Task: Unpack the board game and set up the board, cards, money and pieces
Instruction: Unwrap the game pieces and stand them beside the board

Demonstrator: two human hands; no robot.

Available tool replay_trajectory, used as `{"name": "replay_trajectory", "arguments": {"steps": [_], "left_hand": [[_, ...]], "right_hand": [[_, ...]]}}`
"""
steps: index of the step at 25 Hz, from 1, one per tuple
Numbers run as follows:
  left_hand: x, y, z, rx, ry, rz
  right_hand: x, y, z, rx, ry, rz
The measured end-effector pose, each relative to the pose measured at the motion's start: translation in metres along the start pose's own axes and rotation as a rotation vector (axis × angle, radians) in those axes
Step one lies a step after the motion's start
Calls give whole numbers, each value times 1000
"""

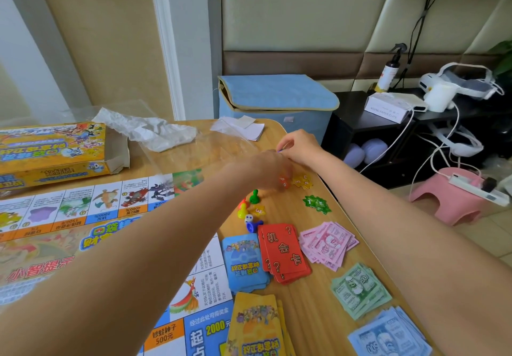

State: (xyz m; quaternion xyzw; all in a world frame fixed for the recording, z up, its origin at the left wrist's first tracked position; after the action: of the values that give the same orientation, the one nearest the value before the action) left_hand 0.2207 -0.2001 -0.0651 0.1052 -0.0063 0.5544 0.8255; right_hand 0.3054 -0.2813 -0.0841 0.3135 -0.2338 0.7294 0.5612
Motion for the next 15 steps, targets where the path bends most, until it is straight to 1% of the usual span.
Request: {"name": "replay_trajectory", "arguments": {"steps": [4, 5, 8, 9, 15], "left_hand": [[9, -6, -9, -27, 126, 51], [11, -7, -11, -36, 140, 56], [13, -10, -12, -35, 155, 70], [12, -12, -12, -30, 158, 79], [0, -24, -4, -38, 117, 180]], "right_hand": [[2, 10, 20, -76, -54, 98], [1, 18, 26, -27, -26, 127], [-12, 47, 31, 279, 163, 150], [-15, 53, 31, 325, 206, 156], [-18, 58, 30, 312, 222, 201]]}}
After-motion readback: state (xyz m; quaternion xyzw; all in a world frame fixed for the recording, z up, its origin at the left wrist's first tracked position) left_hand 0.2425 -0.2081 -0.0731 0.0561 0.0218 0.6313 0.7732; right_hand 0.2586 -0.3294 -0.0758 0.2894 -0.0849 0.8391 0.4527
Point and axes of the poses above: each hand's wrist, its own y-axis away from the middle knuckle, its own z-axis out of the back of the hand, x = y × z, the point moved 3 cm from there along -y, towards the middle knuckle, and after that the axes turned 11 degrees about -y, right-handed, at the moved point
